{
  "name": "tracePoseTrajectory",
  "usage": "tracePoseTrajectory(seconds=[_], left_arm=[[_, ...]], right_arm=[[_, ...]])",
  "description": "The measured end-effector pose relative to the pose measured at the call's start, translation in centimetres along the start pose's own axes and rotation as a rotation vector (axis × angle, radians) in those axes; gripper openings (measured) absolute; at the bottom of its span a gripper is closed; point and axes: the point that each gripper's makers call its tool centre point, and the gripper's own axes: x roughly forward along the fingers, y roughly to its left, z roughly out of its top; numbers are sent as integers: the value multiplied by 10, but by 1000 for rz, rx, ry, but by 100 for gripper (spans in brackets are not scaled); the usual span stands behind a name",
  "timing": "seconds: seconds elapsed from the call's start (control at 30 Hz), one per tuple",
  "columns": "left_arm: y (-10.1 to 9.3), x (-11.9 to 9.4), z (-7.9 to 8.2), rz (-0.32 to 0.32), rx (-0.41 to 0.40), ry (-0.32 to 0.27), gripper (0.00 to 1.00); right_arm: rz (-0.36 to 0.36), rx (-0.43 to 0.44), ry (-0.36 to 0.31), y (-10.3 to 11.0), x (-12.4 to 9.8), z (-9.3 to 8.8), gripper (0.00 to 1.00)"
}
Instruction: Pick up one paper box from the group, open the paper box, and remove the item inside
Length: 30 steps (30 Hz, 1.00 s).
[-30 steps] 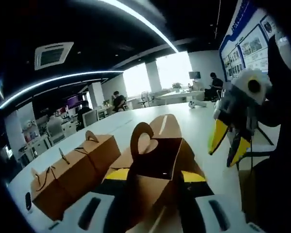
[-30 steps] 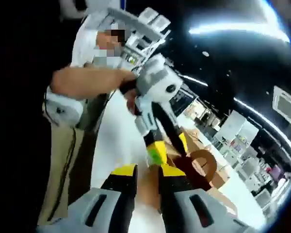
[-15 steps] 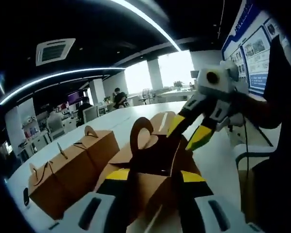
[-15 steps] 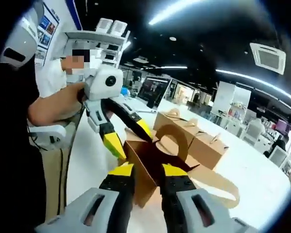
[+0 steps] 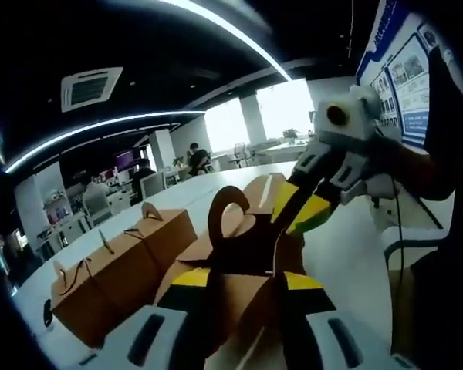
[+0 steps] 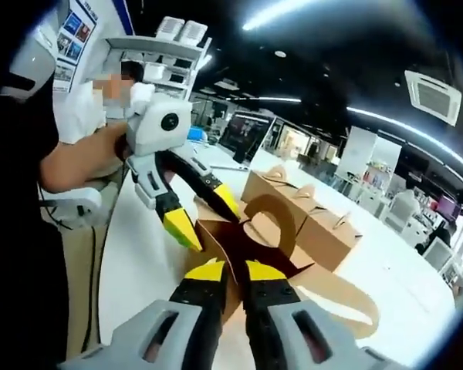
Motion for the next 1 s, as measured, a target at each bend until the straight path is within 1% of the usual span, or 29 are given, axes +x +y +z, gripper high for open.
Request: tracePoseTrajectory(seconds=[0.13, 0.27, 0.3, 0.37, 0.47, 0.5, 0.53, 0.57, 0.7, 0.73, 0.77, 0.8, 0.83, 0.87, 0.9, 0.97, 1.0], left_arm=[[0, 0, 1, 5, -13, -19, 35], [-1, 0, 1, -1, -19, -21, 35], [-1, 0, 1, -1, -18, -21, 36], [-1, -1, 1, 0, -16, -19, 36], [-3, -1, 0, -4, -11, -11, 37], [-3, -1, 0, -2, -5, -7, 37], [-3, -1, 0, -1, -3, -5, 38], [-4, -1, -1, 0, 0, -4, 38], [-3, -1, -1, 3, 2, -9, 38], [-3, -1, -1, 4, 1, -10, 38], [-3, -1, -1, 3, 2, -9, 38], [-3, -1, -1, 2, 7, -4, 38], [-4, -1, -1, -1, 15, 2, 38], [-4, -1, -2, -3, 20, 6, 38], [-4, -1, -2, -4, 23, 10, 39], [-4, -1, -2, -4, 27, 16, 39], [-4, -1, -2, -4, 28, 18, 39]], right_arm=[[8, 43, -31, -1, 0, 1, 11], [1, 58, -51, -1, 0, 2, 11], [-2, 56, -49, -1, 0, 2, 12], [-5, 82, -30, -1, -1, 0, 13], [-2, 117, -22, -1, -2, 3, 14], [-6, 115, -34, -1, -3, 5, 14], [-16, 108, -55, -3, -4, 9, 14], [-22, 108, -59, -4, -5, 9, 15], [-72, 88, -113, -18, -15, 18, 17], [-83, 91, -132, -23, -18, 21, 18], [-134, 124, -155, -38, -23, 25, 20], [-161, 115, -156, -48, -27, 26, 23], [-171, 67, -148, -56, -29, 27, 30], [-171, 18, -135, -60, -29, 29, 37], [-156, -14, -117, -61, -27, 29, 42], [-97, -28, -57, -54, -21, 22, 44], [-95, -48, -42, -54, -19, 21, 44]])
